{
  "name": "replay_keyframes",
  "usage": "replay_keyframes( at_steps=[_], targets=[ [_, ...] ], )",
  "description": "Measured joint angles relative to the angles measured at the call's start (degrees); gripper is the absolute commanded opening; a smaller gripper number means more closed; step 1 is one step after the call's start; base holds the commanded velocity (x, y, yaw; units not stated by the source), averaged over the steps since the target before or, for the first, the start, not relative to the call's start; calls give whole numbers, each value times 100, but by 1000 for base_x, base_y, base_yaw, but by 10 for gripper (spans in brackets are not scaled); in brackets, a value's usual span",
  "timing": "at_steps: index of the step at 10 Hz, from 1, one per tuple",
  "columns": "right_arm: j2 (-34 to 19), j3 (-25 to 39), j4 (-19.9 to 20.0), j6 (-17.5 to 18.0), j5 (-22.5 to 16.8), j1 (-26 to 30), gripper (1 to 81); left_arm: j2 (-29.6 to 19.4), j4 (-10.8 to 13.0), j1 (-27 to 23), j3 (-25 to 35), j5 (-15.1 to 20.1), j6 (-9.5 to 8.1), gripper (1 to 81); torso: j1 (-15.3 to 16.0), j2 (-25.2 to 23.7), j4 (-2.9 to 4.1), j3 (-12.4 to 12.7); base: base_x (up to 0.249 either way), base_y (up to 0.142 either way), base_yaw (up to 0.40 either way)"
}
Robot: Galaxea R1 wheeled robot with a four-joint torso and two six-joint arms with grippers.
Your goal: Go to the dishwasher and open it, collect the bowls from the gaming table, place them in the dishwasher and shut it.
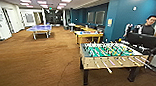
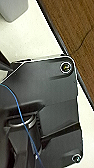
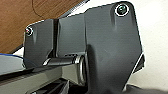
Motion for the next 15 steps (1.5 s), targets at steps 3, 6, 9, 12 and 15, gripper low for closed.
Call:
replay_keyframes(
  at_steps=[3, 6, 9, 12, 15],
  targets=[
    [2, 0, 0, -2, 16, 5, 811, -13, 0, -17, 0, -11, -2, 811, -2, 0, 0, 0, 0, 0, 340],
    [-15, -9, -1, -2, 57, 10, 811, -11, 0, 22, 0, 1, -2, 811, -2, 0, 0, 0, 0, 0, 331],
    [16, -4, -1, -2, 79, 35, 811, -35, 0, -11, -11, 0, -2, 811, -2, 0, 0, 0, 0, 0, 324],
    [0, -4, -1, -2, 85, 35, 811, -26, 0, 44, -5, 6, -2, 811, -2, 0, 0, 0, 0, 0, 210],
    [-1, -9, -1, 0, 99, 33, 811, -30, -2, 24, -5, 0, -18, 811, -2, 0, 0, 0, -51, 0, 0]
  ],
)
